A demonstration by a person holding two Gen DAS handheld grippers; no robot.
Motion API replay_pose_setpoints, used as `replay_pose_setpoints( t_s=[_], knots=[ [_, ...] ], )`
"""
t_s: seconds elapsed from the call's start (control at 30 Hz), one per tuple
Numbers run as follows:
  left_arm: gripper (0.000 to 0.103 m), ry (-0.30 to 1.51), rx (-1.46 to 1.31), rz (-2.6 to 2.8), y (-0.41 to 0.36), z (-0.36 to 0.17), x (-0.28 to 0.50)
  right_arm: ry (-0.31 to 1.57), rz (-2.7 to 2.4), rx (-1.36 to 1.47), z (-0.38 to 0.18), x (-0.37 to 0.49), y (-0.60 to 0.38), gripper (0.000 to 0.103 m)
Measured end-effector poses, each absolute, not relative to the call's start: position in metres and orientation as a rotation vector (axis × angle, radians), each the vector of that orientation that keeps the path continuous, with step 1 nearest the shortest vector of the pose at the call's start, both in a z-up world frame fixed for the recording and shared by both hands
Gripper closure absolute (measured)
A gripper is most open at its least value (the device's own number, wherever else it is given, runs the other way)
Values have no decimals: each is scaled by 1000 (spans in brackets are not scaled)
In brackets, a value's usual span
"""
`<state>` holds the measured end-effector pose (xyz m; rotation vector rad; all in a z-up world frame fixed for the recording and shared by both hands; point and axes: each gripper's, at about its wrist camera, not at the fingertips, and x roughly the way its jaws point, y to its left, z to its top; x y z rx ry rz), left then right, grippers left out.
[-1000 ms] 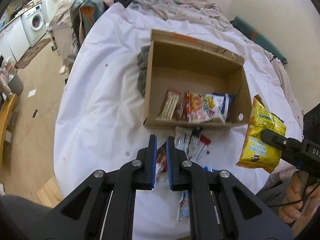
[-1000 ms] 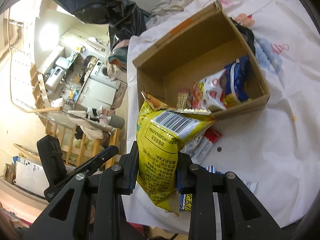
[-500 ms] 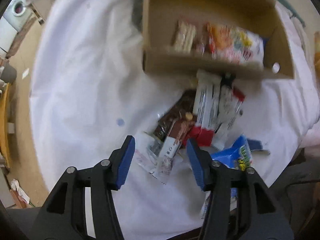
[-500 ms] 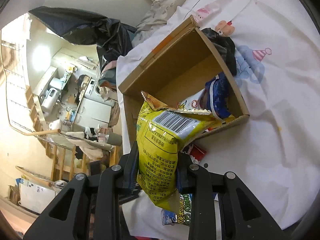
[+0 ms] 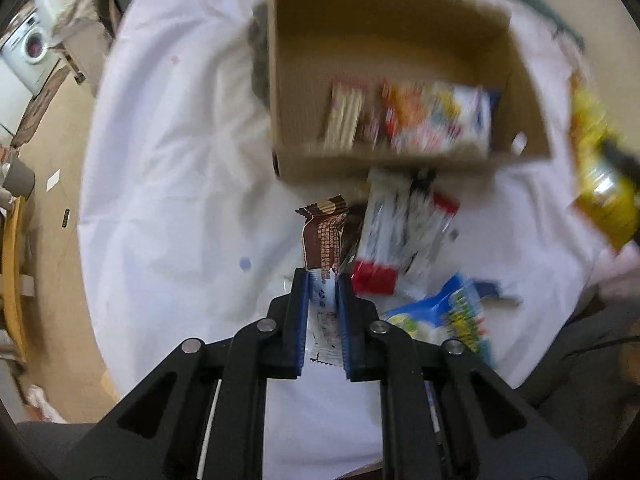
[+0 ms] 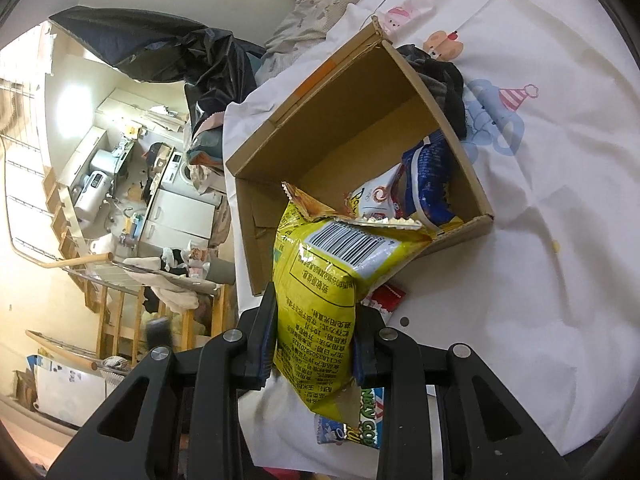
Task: Organize snacks
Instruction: 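Carry both held snacks over the box, then lower both snacks into the box and open both grippers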
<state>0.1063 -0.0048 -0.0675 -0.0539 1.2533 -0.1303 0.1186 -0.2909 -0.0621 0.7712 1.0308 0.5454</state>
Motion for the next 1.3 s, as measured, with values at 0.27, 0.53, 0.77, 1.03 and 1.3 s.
replay_pose_setpoints(
  t_s=[0.27,0.53,0.77,1.03,1.3],
  knots=[
    [92,997,-85,-161,-7,21,114,985,589,731,-45,139,-277,72],
    [92,923,-65,-166,-15,35,168,953,593,678,-39,174,-269,72],
    [92,985,-100,-159,-16,-12,204,980,557,634,-52,205,-267,72],
    [92,988,-15,-130,-22,-40,210,1035,565,552,-67,216,-239,72],
    [92,1028,18,-86,-25,-46,211,1056,581,443,-68,217,-213,71]
  ],
)
